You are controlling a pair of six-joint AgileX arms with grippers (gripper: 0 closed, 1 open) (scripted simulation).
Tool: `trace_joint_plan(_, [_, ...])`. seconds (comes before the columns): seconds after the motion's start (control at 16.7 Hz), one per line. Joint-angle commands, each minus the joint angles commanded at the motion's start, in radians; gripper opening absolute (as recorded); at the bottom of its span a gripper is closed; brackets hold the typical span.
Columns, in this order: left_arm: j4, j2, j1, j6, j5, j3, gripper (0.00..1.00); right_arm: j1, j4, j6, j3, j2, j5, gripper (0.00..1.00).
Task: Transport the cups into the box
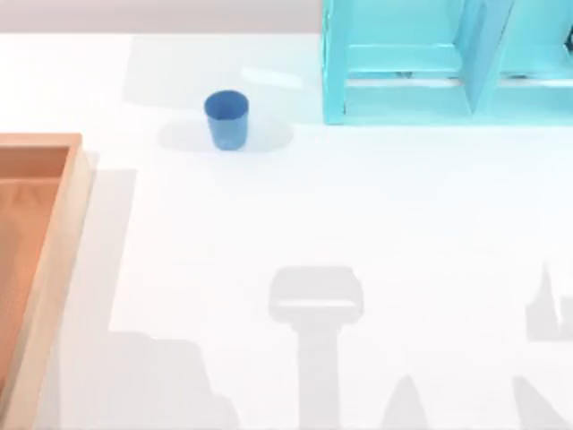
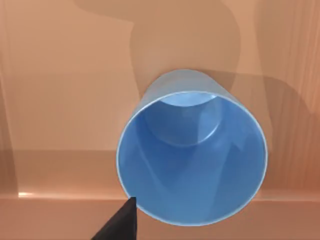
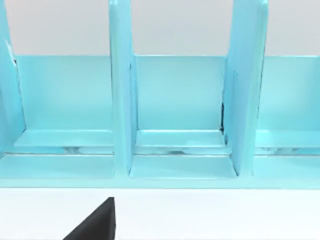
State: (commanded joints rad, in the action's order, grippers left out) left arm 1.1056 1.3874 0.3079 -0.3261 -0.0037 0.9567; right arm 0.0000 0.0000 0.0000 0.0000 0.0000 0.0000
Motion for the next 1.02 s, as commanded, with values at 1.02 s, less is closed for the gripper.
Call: trace_joint_plan(1.02, [0.366, 0.002, -0.006, 0.007, 0.002, 0.369, 1.00, 0.000, 0.000, 0.000, 0.000, 0.000, 0.000, 1.00])
